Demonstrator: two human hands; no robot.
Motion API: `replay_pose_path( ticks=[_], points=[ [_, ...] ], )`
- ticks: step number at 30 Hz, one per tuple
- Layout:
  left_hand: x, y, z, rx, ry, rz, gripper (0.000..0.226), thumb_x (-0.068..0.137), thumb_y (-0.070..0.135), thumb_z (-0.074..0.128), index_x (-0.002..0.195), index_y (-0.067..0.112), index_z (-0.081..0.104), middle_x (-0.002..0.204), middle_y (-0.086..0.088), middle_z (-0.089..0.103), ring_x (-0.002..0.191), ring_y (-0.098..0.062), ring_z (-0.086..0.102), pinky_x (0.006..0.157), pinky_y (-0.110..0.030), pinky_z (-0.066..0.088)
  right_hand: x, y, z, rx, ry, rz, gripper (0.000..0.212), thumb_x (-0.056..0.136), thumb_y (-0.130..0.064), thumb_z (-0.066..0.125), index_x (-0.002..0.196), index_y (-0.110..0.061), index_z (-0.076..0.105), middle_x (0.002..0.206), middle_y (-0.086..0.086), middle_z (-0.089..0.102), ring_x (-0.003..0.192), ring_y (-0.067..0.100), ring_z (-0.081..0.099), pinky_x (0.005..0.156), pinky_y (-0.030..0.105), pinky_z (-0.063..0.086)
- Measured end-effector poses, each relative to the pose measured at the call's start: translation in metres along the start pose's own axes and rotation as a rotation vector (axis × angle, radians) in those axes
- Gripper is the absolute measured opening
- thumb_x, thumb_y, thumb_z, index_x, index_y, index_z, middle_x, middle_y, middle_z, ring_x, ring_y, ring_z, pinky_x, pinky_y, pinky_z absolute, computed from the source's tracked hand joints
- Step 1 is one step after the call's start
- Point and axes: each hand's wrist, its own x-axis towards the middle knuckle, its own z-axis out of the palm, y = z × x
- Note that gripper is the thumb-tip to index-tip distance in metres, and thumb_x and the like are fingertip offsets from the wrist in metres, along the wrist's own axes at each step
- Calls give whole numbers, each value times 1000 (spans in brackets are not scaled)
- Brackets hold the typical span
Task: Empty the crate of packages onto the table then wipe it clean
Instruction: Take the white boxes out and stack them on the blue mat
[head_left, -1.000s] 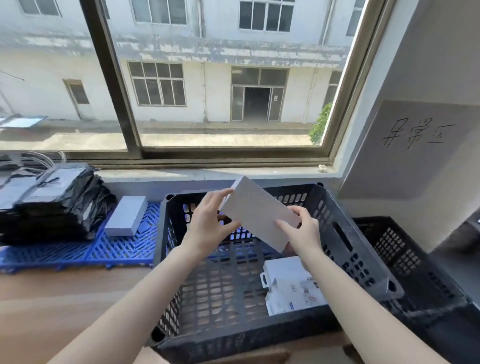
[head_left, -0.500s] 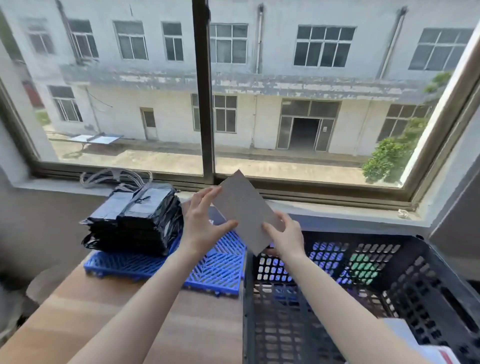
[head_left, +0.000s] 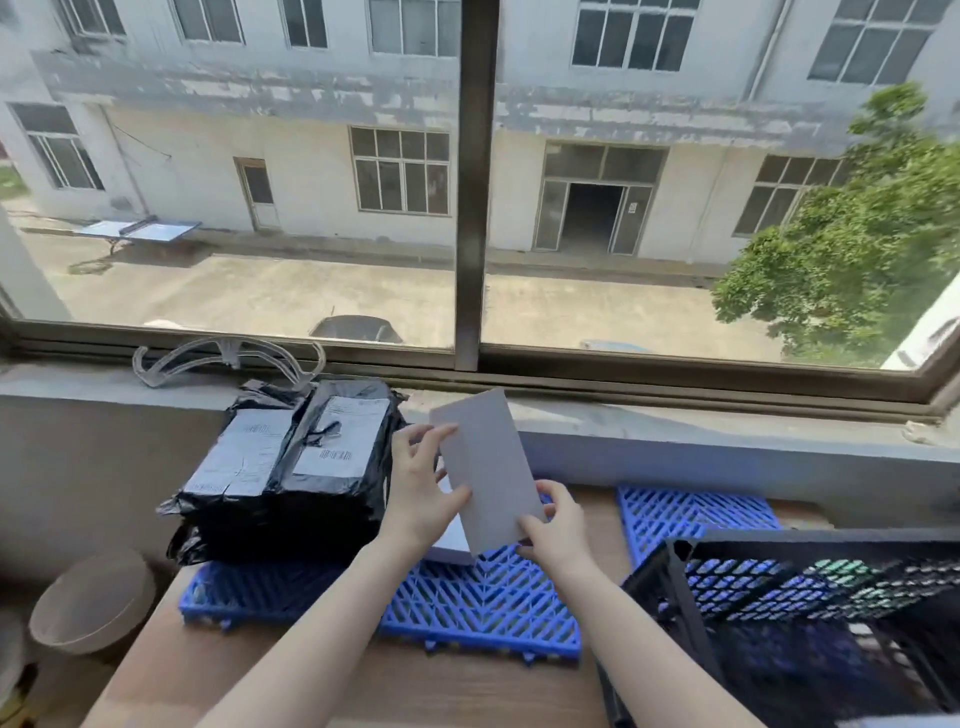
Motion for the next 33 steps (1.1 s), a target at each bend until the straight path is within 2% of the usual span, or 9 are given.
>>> replay_pose_path(
  ticks=[4, 8, 14, 18, 21, 24, 26, 29, 33],
  points=[
    [2, -49, 16, 18, -126, -73, 66, 70, 2, 76, 127, 26, 53, 127, 5, 31, 124, -12, 38, 104, -41, 45, 20, 26, 30, -16, 6, 124, 34, 84, -5, 56, 104, -32, 51, 108, 15, 53, 78, 28, 66, 60, 37, 59],
    [4, -89, 31, 88, -279, -141, 79, 66, 17, 83, 133, 38, 45, 155, 14, 13, 135, -4, 18, 109, -36, 35, 40, 43, 52, 1, -26, 259, 33, 90, -3, 57, 116, -23, 47, 98, 4, 54, 81, 24, 64, 66, 38, 60],
    [11, -130, 43, 128, -403, -227, 82, 70, 14, 80, 138, 35, 40, 162, 10, 5, 148, -12, 11, 109, -44, 39, 64, 71, 74, -48, -65, 393, 38, 94, -6, 53, 127, -22, 45, 109, 6, 57, 89, 25, 65, 74, 42, 60],
    [12, -142, 48, 101, -394, -256, 66, 82, 10, 71, 139, 28, 42, 162, 7, 9, 149, -13, 11, 113, -43, 35, 76, 79, 82, -68, -104, 408, 45, 96, -11, 50, 139, -23, 39, 114, 4, 56, 90, 22, 65, 77, 41, 59],
    [15, -141, 51, 140, -412, -239, 55, 92, 9, 60, 140, 26, 40, 162, 6, 6, 150, -12, 7, 114, -26, 18, 85, 77, 84, -66, -144, 413, 47, 97, -15, 50, 141, -25, 38, 107, 2, 57, 87, 23, 64, 70, 38, 56],
    [17, -142, 53, 176, -418, -242, 54, 97, 10, 53, 145, 26, 35, 163, 7, 0, 150, -12, 3, 115, -27, 16, 87, 76, 83, -92, -192, 376, 47, 99, -22, 48, 144, -26, 35, 110, 1, 57, 87, 20, 60, 61, 27, 48],
    [16, -142, 53, 203, -405, -287, 56, 99, 13, 48, 150, 28, 28, 163, 6, -4, 150, -16, 6, 115, -29, 22, 86, 75, 83, -82, -221, 363, 49, 99, -25, 47, 145, -26, 32, 114, 1, 54, 92, 17, 57, 64, 25, 45],
    [13, -141, 54, 229, -414, -434, 57, 104, 23, 37, 154, 33, 13, 163, 0, -5, 142, -25, 29, 90, -27, 36, 87, 75, 86, -42, -244, 365, 51, 99, -24, 48, 147, -27, 31, 117, 2, 51, 95, 17, 53, 75, 29, 46],
    [13, -144, 55, 251, -438, -421, 55, 106, 26, 29, 156, 32, 6, 158, -4, 22, 128, -22, 43, 91, -29, 39, 87, 78, 89, -33, -252, 360, 55, 99, -21, 49, 149, -27, 28, 128, 5, 48, 107, 18, 49, 86, 31, 43]
  ],
)
